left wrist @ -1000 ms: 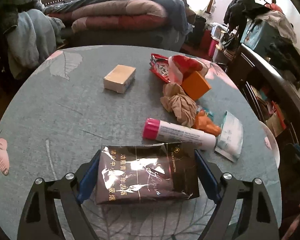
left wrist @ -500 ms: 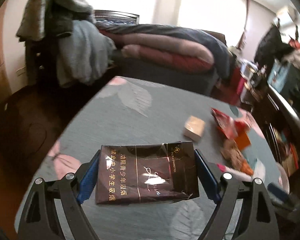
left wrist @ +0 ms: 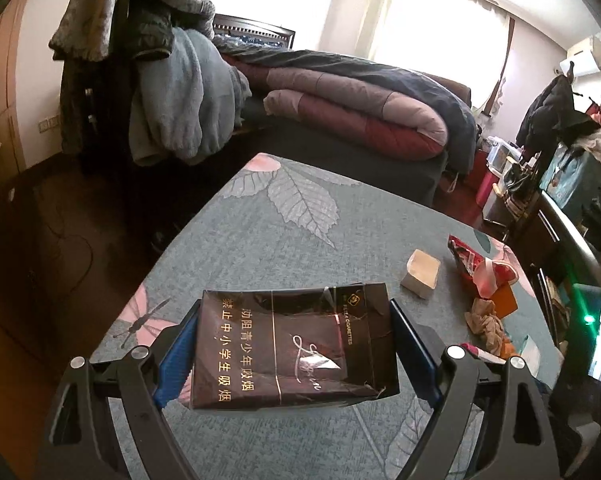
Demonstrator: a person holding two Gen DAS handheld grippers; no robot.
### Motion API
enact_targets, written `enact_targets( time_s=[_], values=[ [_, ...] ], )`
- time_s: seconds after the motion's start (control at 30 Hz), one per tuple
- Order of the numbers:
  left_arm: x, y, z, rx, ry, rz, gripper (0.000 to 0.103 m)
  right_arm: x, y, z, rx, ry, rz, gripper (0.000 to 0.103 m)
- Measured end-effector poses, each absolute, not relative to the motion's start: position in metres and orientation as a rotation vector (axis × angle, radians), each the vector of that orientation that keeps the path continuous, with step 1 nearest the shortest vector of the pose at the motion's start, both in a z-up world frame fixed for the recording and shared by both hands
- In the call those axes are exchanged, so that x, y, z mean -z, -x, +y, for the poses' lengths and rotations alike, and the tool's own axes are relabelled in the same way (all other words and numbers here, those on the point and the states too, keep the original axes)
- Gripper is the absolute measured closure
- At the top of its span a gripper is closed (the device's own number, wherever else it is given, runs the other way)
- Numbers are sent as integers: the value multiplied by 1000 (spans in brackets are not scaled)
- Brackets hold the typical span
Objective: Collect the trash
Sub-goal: 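Grasp the pink-capped white tube with the right tool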
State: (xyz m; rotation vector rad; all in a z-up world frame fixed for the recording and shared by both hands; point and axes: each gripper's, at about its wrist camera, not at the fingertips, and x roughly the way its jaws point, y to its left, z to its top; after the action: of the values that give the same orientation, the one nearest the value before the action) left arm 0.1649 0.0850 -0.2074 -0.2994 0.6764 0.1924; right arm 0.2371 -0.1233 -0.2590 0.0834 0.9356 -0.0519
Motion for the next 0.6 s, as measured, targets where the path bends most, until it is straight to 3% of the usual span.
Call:
enact_targets(
  time_s=[0.13,0.23,0.6],
  values=[
    [210,-167,87,-187,297,684,15,259,-239,-118,70,-50,932,6],
    [213,-169,90,-180,307,698,15,260,-239,-115,72,-37,934,15],
    [199,-162,75,-152,282,688,15,241,-212,-122,-22,-48,896,15]
  ],
)
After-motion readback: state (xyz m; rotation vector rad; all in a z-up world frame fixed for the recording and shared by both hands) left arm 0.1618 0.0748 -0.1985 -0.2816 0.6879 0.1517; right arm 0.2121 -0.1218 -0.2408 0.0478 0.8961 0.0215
